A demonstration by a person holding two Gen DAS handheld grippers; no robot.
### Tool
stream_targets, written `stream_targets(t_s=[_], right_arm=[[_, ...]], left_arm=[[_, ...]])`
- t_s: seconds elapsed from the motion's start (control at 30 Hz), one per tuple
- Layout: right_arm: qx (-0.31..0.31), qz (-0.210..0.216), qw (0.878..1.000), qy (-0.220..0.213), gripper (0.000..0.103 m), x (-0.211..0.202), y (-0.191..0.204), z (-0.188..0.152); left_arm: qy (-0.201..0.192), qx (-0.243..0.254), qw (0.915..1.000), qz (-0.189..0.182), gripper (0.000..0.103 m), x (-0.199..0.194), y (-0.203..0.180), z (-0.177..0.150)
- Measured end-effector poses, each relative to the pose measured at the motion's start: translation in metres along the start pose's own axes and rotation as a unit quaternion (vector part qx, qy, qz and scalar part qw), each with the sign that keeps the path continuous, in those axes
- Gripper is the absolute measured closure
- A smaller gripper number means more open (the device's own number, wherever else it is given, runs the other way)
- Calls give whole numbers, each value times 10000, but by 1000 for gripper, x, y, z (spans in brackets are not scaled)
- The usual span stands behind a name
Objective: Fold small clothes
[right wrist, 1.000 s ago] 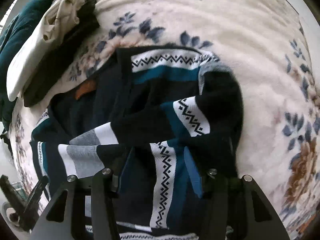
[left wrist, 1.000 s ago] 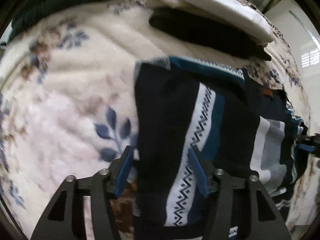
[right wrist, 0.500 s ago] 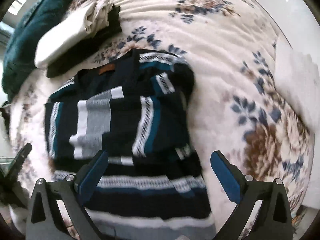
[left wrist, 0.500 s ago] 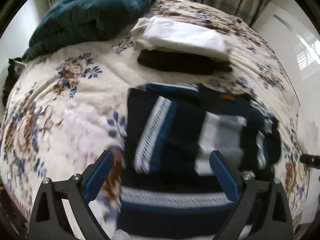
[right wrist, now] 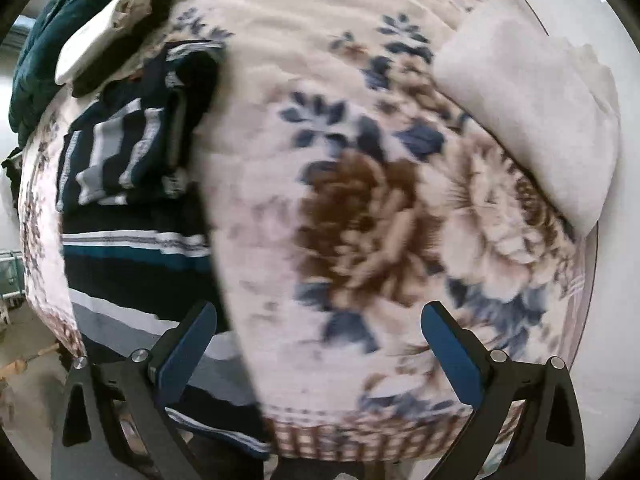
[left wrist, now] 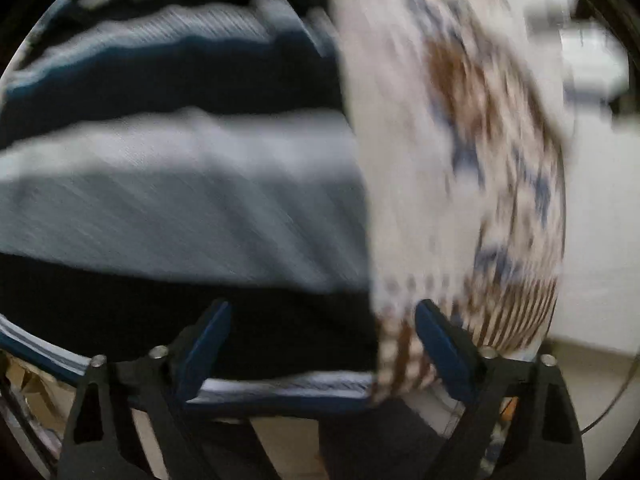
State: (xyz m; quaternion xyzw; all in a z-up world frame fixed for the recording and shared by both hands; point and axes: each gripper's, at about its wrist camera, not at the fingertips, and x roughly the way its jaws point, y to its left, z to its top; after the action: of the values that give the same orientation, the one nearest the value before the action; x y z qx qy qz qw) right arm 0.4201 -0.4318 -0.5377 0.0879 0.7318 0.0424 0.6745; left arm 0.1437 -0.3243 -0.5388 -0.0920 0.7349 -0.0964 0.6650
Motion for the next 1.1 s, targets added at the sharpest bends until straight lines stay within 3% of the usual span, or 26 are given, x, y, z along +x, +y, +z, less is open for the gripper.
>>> stream_targets(t_s=[0.07,0.1,0.13,0.2,0.23,0.37,0.53,0.67,0.7,0.73,0.77,0.8,0.83,1.1], right_arm=[[-30,79,10000,21,0,5,-15,10],[-49,156,9999,2,0,6,-19,15],[-62,235,9997,-29,0,9,-21,21],[-90,538,9985,-80,0,17,-23,40],[-82,688,9976,-83,0,22,-21,50],[-8,1369,9904,-193,0,44,-2,109],[272,1974,9799,-75,22,80,32,193],[596,2509,9661,134,30,106,53,234],[675,2748,9586,308,38,115,60,241],[767,2903,9528,438,53,123,64,245],[863,2963,9495,570,64,132,71,247],[895,3004,9476,620,85,136,75,247],[934,2970,9481,642,92,138,80,247],[473,2472,9677,131,95,72,143,248]], left_arm=[[146,59,9999,18,38,33,-15,-12],[192,71,9996,198,45,49,-21,-17],[116,98,9990,410,55,56,-24,-18],[-177,93,9975,679,88,53,-25,-17],[-228,15,9974,685,97,49,-22,-15],[-475,-671,9962,281,97,20,4,-9],[-813,-1182,9895,187,98,-27,29,-5],[-994,-1315,9862,129,98,-53,34,-13],[-1039,-1324,9856,144,98,-63,39,-14],[-1068,-1334,9852,136,98,-70,43,-17],[-1108,-1362,9843,171,98,-78,46,-17],[-1161,-1401,9831,186,98,-83,49,-18],[-1191,-1455,9820,171,98,-90,54,-18],[-1728,-2009,9642,54,98,-152,115,-37]])
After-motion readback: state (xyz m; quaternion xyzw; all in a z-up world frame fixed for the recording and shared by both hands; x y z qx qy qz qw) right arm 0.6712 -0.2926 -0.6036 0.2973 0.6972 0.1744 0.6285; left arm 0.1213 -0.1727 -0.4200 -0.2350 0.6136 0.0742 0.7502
